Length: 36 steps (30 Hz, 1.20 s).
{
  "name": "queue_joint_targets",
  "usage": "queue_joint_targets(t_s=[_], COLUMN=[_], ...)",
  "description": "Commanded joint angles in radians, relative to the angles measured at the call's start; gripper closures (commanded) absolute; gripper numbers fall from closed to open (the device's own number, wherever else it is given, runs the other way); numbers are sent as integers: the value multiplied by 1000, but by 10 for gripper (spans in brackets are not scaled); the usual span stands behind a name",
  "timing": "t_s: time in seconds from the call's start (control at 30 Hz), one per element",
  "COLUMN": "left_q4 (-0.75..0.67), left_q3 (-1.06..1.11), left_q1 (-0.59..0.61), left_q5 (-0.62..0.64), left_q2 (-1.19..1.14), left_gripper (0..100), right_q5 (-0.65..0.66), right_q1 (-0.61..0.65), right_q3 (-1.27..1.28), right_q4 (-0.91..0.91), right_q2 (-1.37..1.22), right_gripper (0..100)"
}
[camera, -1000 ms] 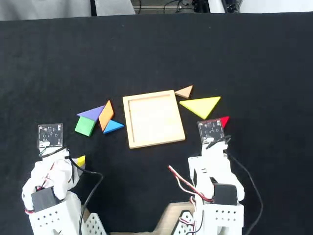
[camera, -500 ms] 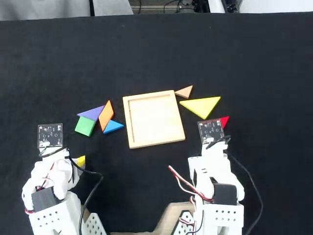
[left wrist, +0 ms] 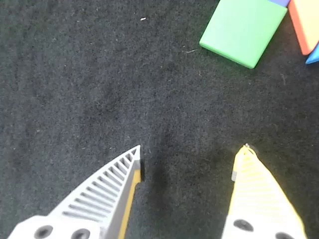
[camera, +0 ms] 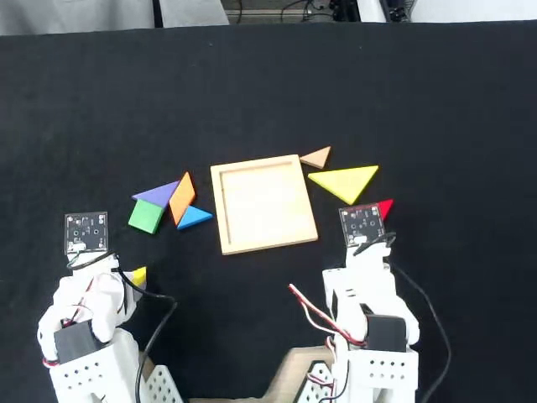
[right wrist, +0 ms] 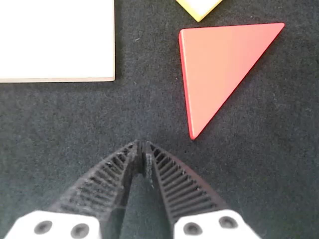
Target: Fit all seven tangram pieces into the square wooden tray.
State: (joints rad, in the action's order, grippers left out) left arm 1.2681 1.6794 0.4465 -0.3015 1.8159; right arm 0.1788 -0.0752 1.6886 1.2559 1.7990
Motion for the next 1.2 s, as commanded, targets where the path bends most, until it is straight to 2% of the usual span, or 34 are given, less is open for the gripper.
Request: queue_joint_targets(t_s=[0.0, 0.1, 0.3, 0.63, 0.77, 0.9, 1.0, 1.17], left_q4=[6, 6, 6, -20, -25, -213, -316, -304], left_q3=[19, 19, 19, 19, 15, -1, -18, -56], left_q1=[2, -27, -208, -397, -389, -292, -255, -252], left_q5=[9, 11, 11, 11, 5, 17, 92, 250], left_q2=[2, 2, 2, 2, 5, 6, 5, 5], left_gripper=[707, 706, 707, 705, 705, 706, 707, 707], right_q5=[-6, -6, -6, -5, -9, -5, -5, -3], right_q1=[14, 18, 18, 21, 43, 44, 48, 40], right_q3=[1, 1, 1, 1, 1, 1, 1, 1], right_q4=[8, 8, 8, 5, -133, -376, -519, -641], right_q2=[16, 16, 16, 16, 16, 16, 16, 16], right_gripper=[987, 987, 987, 987, 986, 986, 986, 986])
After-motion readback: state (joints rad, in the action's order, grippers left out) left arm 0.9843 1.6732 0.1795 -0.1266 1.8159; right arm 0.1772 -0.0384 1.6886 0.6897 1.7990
